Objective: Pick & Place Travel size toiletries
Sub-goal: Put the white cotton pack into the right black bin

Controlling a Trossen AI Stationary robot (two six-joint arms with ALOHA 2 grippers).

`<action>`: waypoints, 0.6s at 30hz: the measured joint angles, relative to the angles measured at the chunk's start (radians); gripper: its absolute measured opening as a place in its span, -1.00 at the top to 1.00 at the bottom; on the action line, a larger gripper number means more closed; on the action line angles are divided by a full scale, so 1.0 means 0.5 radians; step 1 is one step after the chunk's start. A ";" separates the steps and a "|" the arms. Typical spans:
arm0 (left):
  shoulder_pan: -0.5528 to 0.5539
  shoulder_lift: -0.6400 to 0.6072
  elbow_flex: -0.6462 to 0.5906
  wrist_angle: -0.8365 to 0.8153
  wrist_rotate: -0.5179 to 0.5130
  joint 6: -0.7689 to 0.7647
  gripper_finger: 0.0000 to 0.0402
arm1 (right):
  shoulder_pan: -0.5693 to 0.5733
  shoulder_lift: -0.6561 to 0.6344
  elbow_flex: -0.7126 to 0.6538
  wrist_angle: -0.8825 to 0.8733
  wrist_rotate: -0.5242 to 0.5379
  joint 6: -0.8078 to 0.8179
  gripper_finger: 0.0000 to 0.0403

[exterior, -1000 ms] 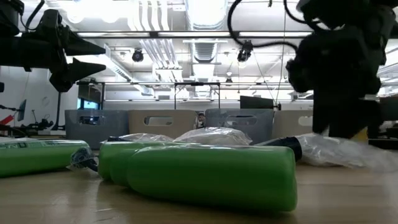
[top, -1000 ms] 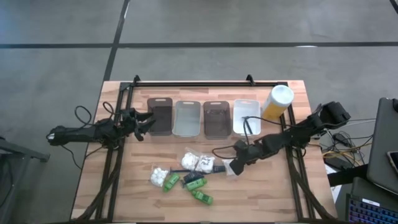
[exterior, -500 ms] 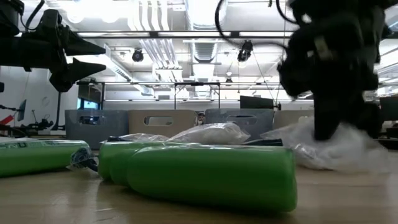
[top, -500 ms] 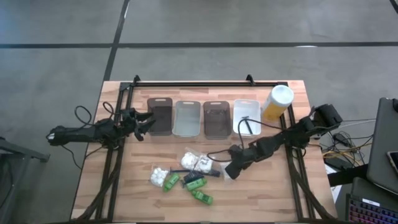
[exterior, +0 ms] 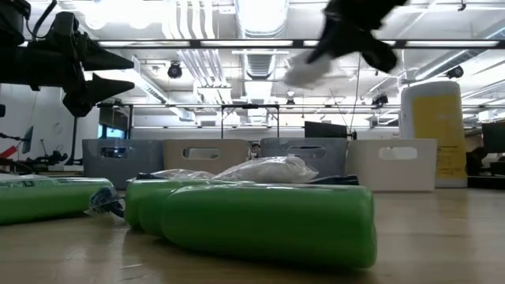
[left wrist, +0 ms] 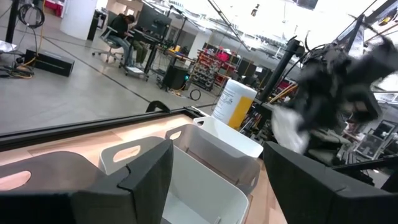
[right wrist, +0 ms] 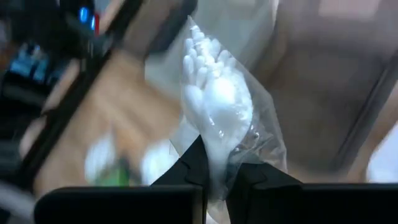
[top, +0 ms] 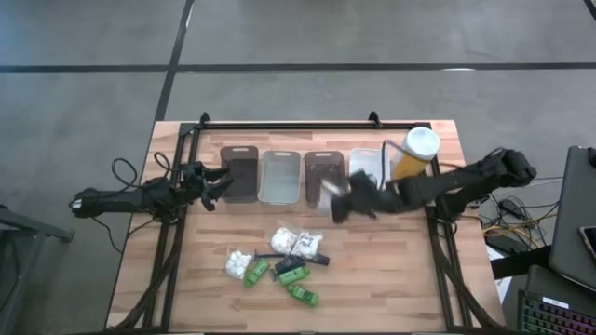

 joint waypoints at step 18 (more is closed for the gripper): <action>0.000 0.002 0.000 0.002 0.000 0.000 -0.27 | -0.909 0.875 0.571 -0.331 -0.444 -0.937 0.44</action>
